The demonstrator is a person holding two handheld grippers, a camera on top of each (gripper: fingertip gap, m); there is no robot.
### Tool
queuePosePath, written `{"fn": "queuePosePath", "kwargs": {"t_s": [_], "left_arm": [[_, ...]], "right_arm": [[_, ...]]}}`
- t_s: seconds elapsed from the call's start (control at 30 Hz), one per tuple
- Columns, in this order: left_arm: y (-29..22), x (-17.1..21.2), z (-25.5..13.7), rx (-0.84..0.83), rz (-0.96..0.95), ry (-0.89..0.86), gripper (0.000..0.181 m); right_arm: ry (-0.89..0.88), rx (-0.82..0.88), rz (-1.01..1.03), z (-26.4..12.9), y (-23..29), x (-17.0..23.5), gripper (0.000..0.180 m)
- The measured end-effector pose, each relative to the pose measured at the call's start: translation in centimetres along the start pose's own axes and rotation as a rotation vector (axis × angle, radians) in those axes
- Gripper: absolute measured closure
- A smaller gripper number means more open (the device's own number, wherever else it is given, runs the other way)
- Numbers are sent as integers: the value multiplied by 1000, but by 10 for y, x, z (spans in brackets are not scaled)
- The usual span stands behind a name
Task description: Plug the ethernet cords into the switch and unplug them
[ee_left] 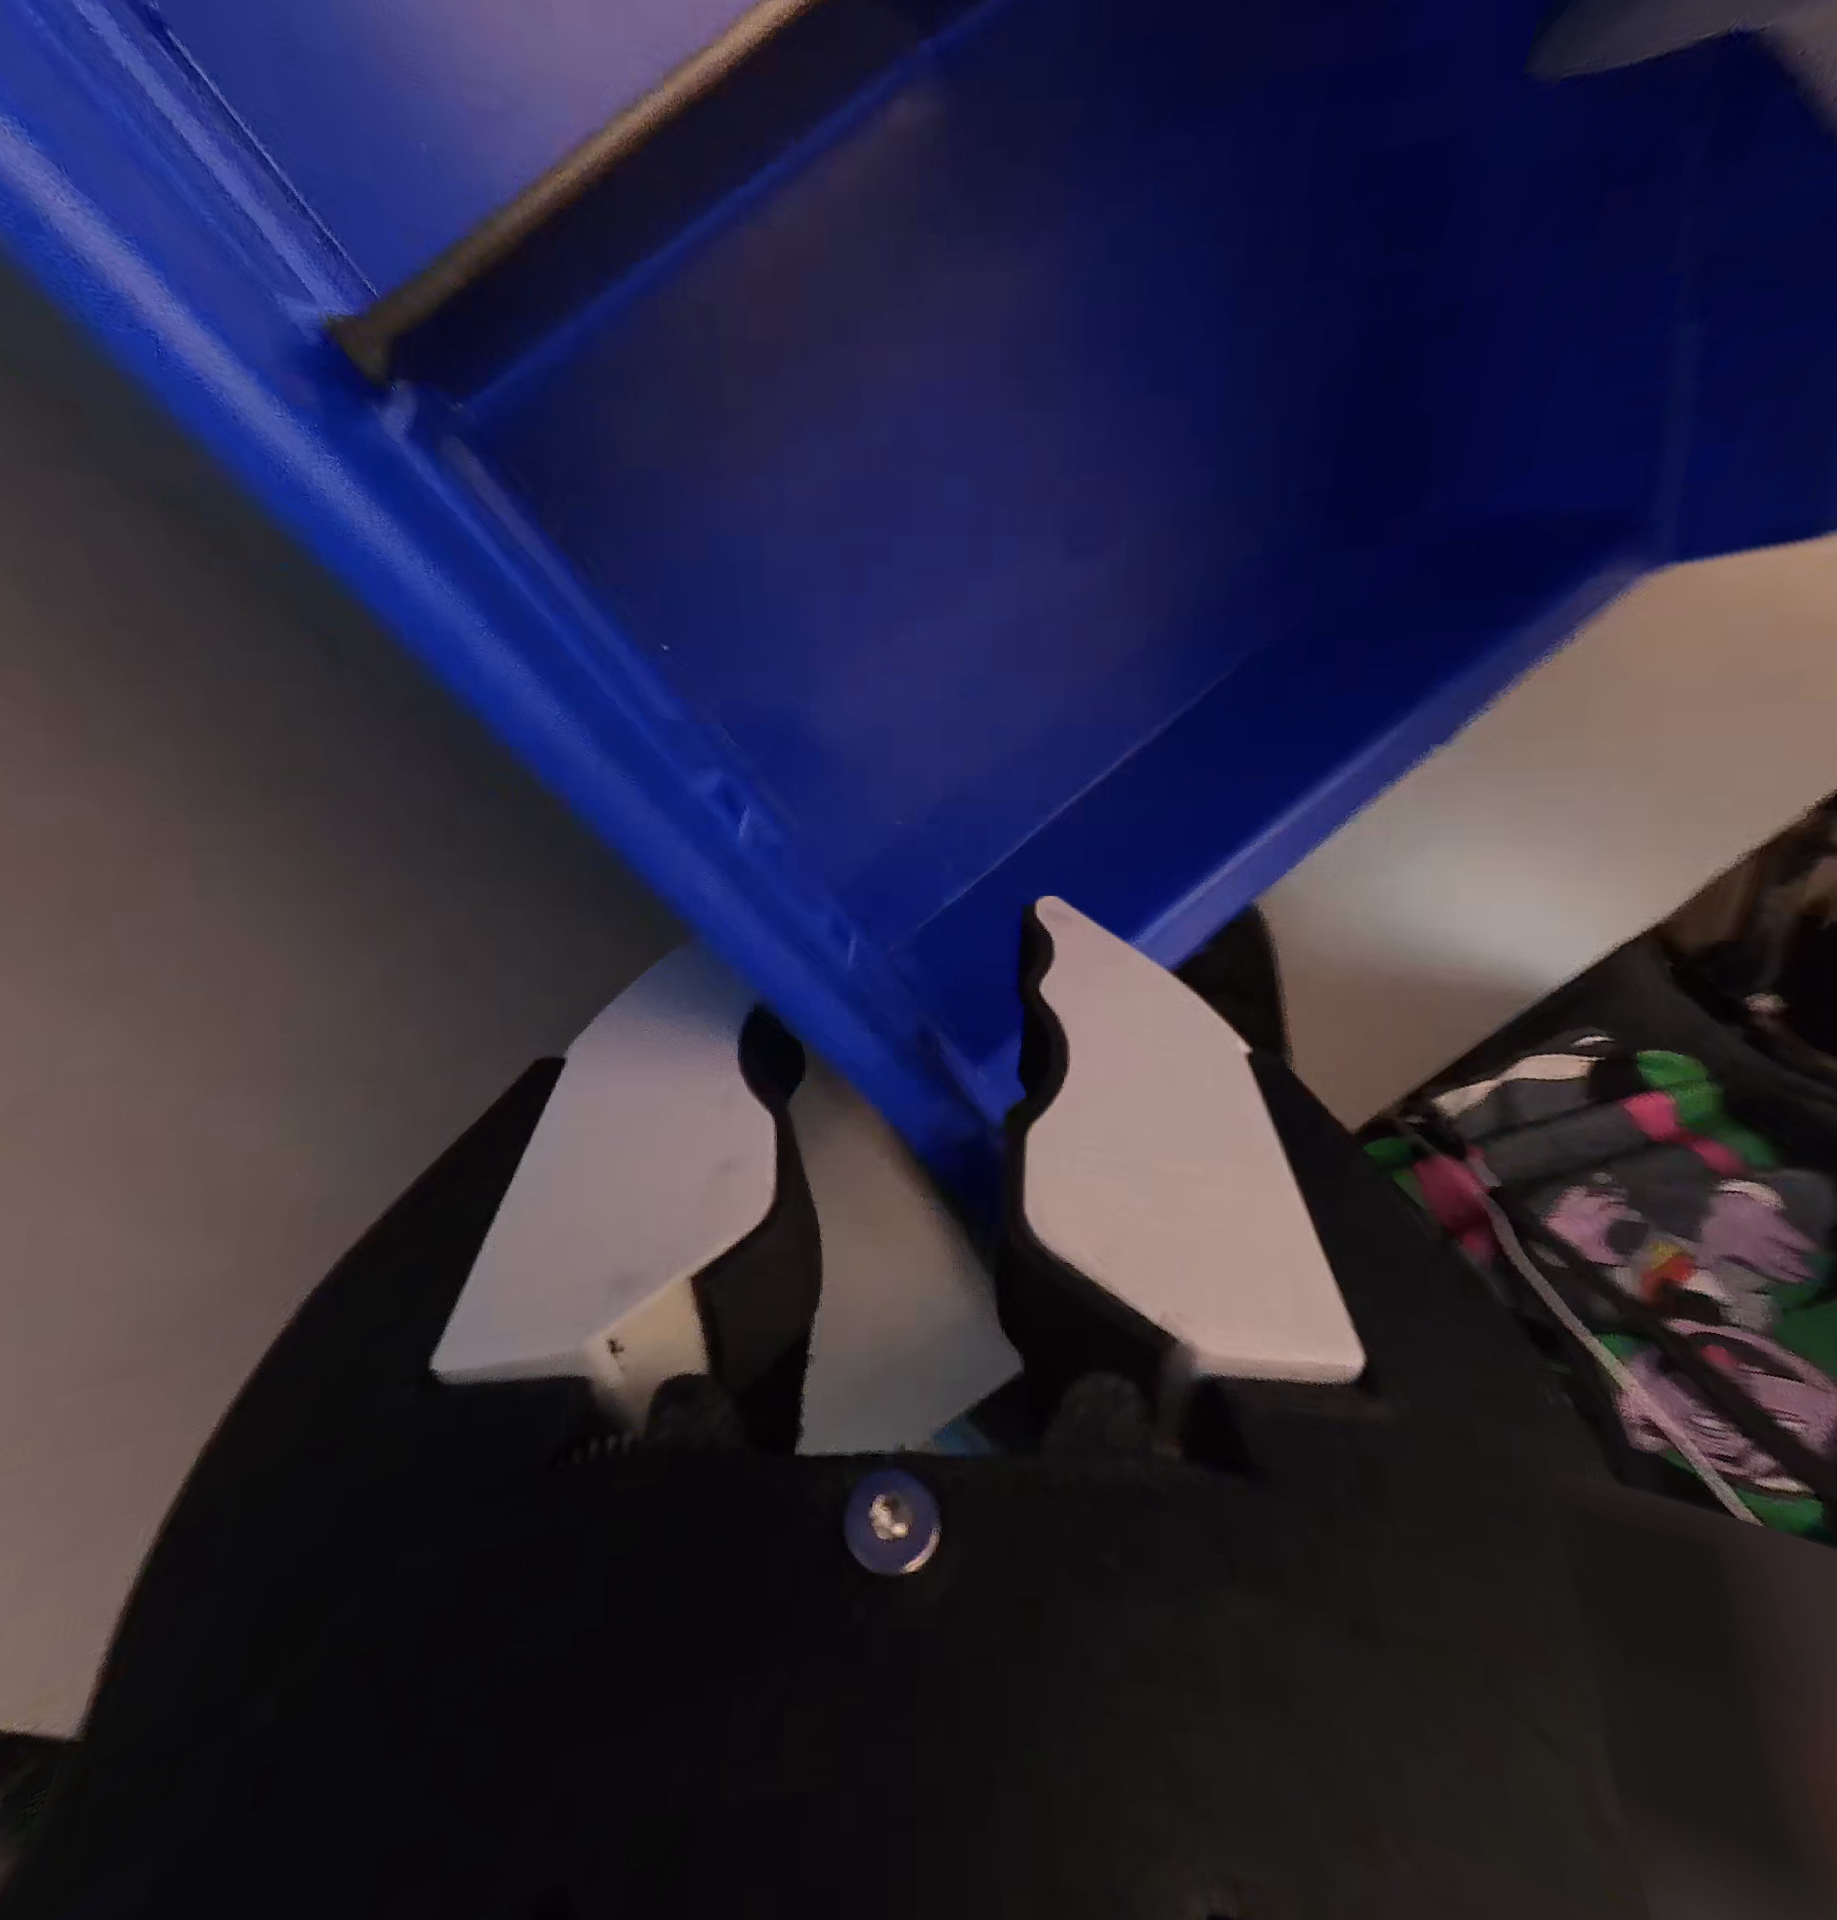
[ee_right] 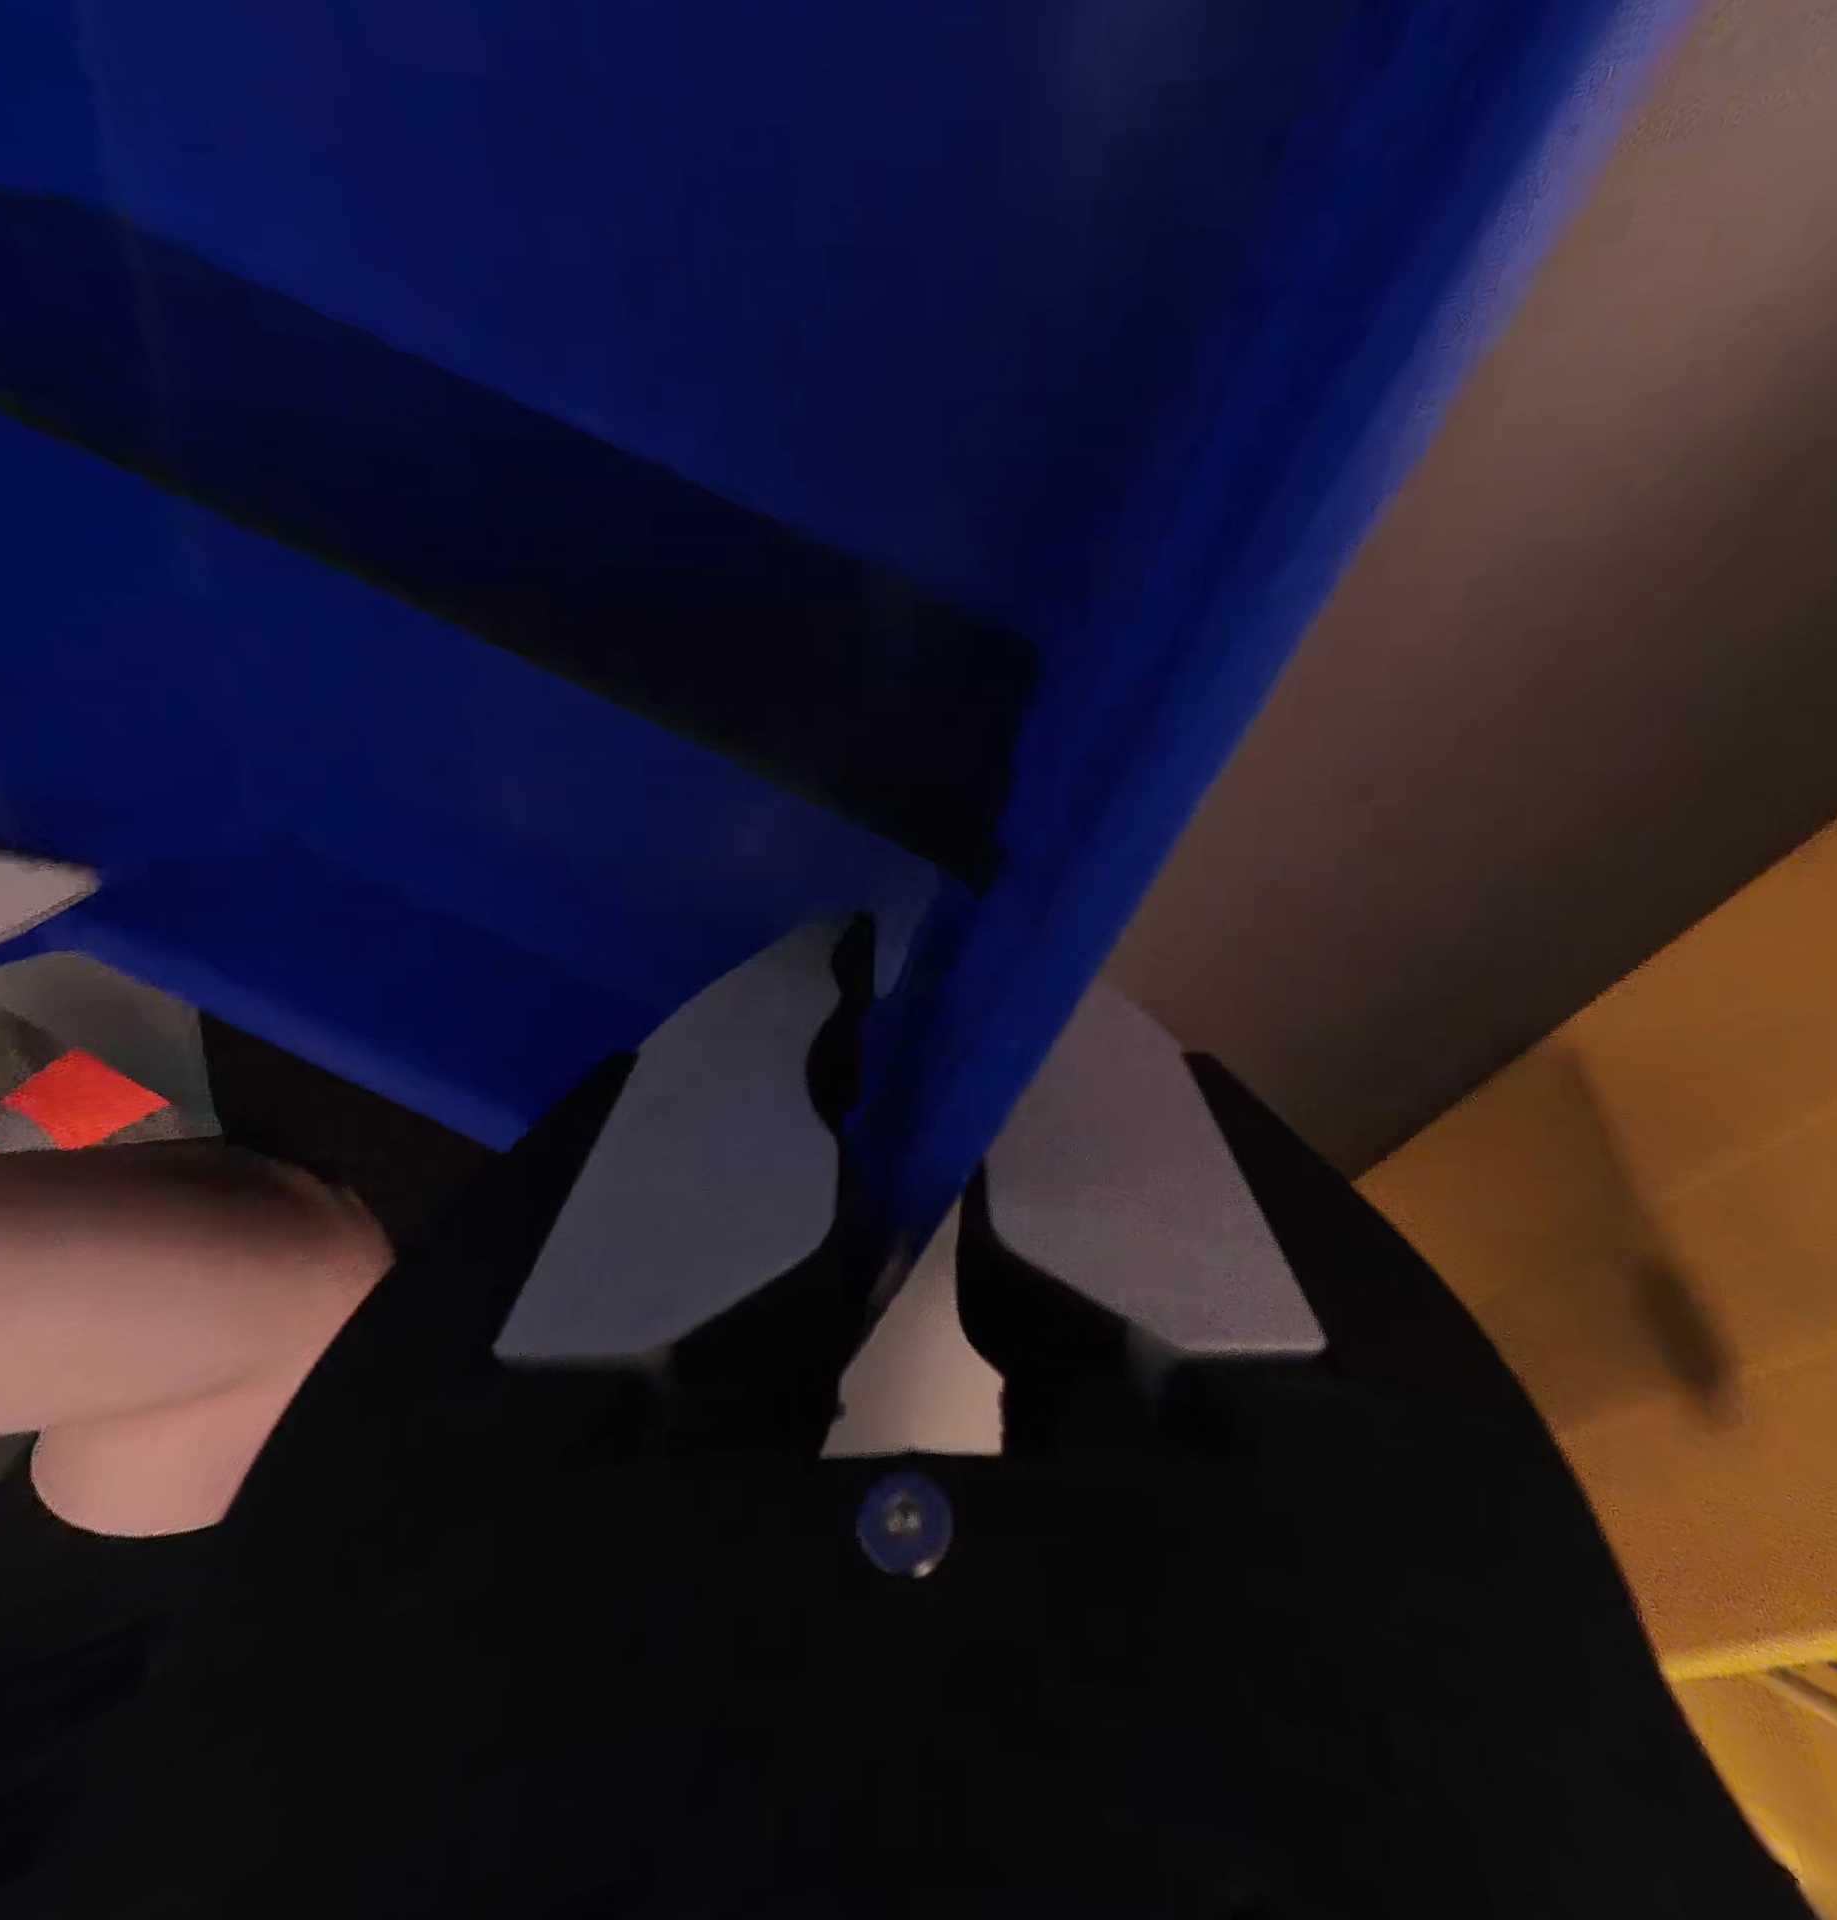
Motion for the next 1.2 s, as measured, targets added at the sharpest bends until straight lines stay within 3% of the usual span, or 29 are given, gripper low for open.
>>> {"fn": "queuePosePath", "kwargs": {"t_s": [0.1, 0.2, 0.3, 0.37, 0.47, 0.57, 0.7, 0.8, 0.9, 1.0, 1.07, 1.2], "left_arm": [[-13, 6, -36, 42, -73, -144, 164], [-33, 15, -95, -45, -56, -426, 166], [-50, 26, -158, -231, 13, -775, 147], [-62, 35, -198, -266, -1, -1036, 133], [-78, 48, -241, -210, -32, -1365, 122], [-91, 41, -248, -85, -27, -1439, 122], [-109, -14, -205, 12, 60, -1231, 120], [-135, -72, -139, 152, 143, -965, 113], [-163, -146, -62, 295, 157, -870, 116], [-183, -184, 25, 403, 90, -671, 112], [-197, -192, 54, 485, 55, -585, 109], [-192, -197, 91, 282, 124, -496, 110]], "right_arm": [[28, 59, -8, -2, -5, -2, 170], [74, 57, -11, -11, -1, 4, 172], [125, -6, -25, -37, 15, 10, 173], [105, -33, -34, -64, 22, 7, 174], [27, -49, -62, -122, 21, -1, 174], [-97, -96, -35, -187, 8, 0, 174], [-269, -135, 66, -270, -40, 21, 174], [-408, -62, 177, -322, -107, 48, 175], [-514, 38, 330, -356, -185, 85, 174], [-567, 112, 483, -368, -253, 131, 174], [-578, 124, 564, -364, -290, 162, 174], [-574, 125, 737, -338, -356, 219, 175]]}}
Point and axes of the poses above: each gripper's, where its closed fingertips meet, z out along the fingers, x out of its underside, y = z × x across the jaws, the point moved 3 cm from there along -z, back along the fingers, and after that the axes turned 7 degrees about -y, right-handed, at the moved point
